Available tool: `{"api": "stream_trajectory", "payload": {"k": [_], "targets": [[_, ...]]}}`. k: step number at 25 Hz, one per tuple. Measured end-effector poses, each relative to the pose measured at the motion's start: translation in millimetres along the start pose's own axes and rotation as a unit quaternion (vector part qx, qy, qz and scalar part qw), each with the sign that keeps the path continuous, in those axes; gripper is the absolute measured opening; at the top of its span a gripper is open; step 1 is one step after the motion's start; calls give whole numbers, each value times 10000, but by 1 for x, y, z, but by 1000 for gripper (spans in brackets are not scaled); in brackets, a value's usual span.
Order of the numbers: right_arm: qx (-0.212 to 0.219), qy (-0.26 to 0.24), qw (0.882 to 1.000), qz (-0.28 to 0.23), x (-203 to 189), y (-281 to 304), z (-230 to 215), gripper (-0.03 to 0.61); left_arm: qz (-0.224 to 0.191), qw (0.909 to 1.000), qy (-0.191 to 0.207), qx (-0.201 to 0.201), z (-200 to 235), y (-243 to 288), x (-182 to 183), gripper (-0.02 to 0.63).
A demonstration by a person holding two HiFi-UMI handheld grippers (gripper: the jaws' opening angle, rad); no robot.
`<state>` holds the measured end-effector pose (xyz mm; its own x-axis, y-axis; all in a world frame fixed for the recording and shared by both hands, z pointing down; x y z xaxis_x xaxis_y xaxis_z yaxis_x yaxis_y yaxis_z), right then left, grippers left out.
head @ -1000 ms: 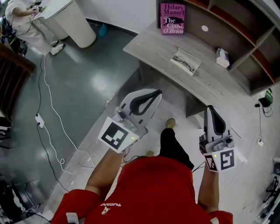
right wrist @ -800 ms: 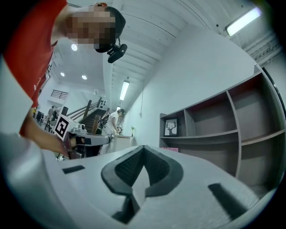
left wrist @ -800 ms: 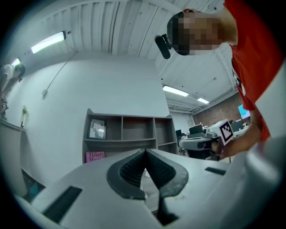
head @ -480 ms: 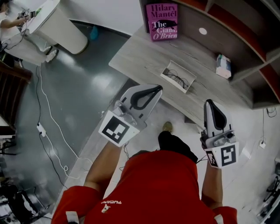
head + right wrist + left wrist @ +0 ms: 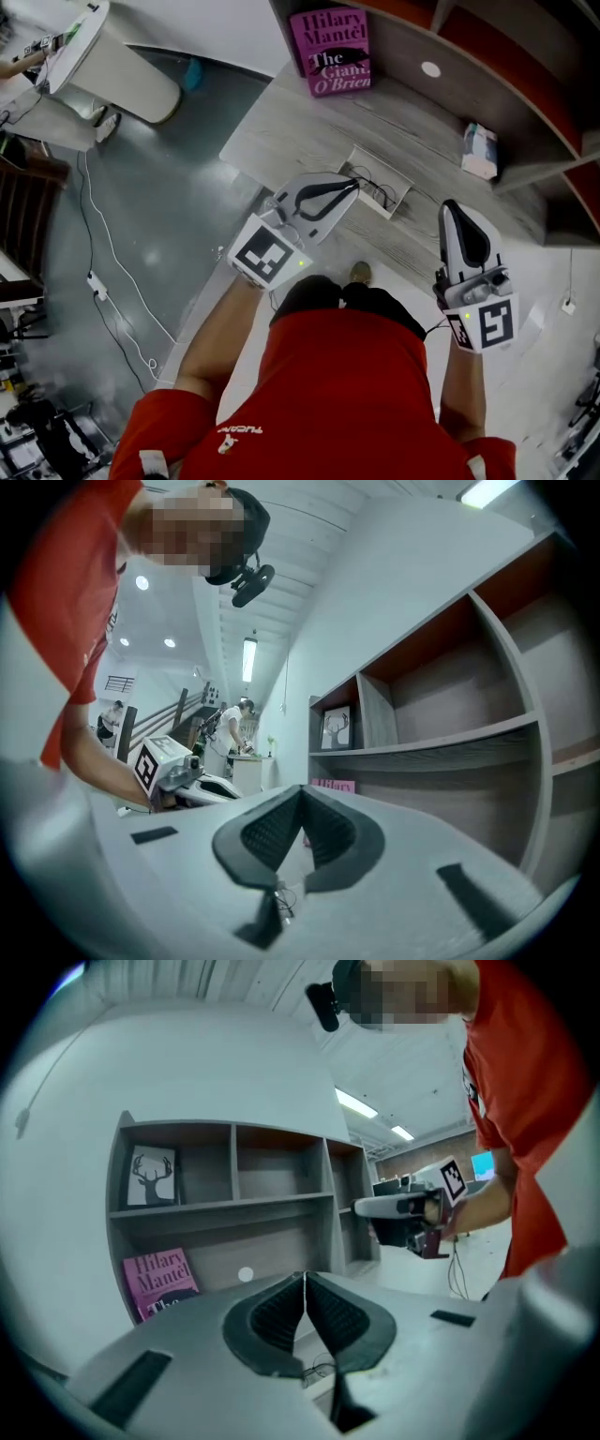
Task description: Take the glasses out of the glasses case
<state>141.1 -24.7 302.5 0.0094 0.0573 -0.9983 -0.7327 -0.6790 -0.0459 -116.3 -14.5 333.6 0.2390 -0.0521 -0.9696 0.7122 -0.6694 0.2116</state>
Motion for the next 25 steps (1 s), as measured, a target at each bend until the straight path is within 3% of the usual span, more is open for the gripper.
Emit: {"api": "stream_trajectory", "payload": {"k": [5,11,15,25], "targets": [[-251,37,9996,79,0,3,-3,5,471,9962,429,-600,12,31,-22,12],[-722,36,9973,110,-1,8,0,5,1094,9809,799,-1394,26,60,-35,14],[-949,36,9954,156,-2,8,4,5,1503,9658,1023,-1849,29,78,-52,88],[-1425,77,9892,337,-10,-5,5,5,2343,9134,1718,-2850,24,121,-85,114]]}}
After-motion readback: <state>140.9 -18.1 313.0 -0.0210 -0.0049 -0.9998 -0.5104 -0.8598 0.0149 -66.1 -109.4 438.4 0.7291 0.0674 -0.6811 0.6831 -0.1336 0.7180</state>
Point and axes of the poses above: the fingertips, and each gripper's own axes: y forward along the fingers, z to its left, x out of its top, the point moved 10 cm from there along -y, backward along the fingers, and after that the axes turned 3 degrees about -x, right-handed, at the moved point
